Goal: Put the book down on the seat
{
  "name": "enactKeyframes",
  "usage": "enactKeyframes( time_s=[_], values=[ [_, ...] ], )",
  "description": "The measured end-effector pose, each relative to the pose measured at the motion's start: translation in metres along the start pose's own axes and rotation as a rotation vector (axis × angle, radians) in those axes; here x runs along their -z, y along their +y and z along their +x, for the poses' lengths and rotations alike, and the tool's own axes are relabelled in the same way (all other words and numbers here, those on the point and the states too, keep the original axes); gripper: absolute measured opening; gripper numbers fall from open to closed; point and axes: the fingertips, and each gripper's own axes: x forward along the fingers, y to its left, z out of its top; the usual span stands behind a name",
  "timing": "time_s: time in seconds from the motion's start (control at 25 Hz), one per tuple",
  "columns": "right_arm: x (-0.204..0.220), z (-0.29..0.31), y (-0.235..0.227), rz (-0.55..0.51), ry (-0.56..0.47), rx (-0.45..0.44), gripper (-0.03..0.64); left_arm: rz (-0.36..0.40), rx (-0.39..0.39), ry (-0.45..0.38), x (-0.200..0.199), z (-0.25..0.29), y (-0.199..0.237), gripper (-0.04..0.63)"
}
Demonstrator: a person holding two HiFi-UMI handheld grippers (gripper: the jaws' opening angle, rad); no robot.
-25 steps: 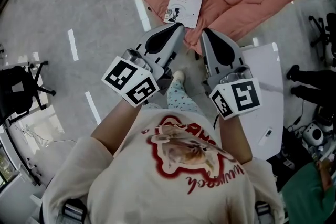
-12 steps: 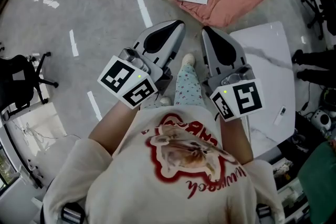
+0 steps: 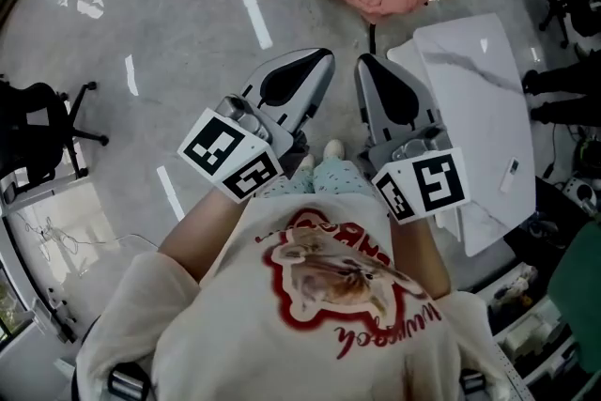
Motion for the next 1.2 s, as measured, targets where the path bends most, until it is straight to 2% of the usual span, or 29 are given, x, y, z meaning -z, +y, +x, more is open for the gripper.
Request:
enactKeyframes(
  time_s=[0.2,0.44,0.6,0.8,1.2],
  values=[
    [-0.005,-0.018,0.023,-0.024,-0.003,-0.023,0.000,-0.005,0.001,-0.023,-0.001,-0.015,-0.023,0.003],
    [-0.012,-0.049,0.034,-0.045,-0.043,0.006,0.001,-0.019,0.021,-0.041,0.009,-0.026,-0.047,0.003],
    [-0.014,-0.075,0.040,-0.052,-0.062,0.014,0.000,0.013,0.020,-0.045,0.014,-0.035,-0.071,0.003],
    [-0.009,-0.116,0.051,-0.051,-0.045,-0.007,0.000,0.022,-0.012,-0.074,0.021,-0.047,-0.112,0.003],
    [-0.002,-0.205,0.074,-0.049,-0.035,-0.038,0.000,-0.024,-0.083,-0.127,0.055,-0.088,-0.190,0.003]
  ],
)
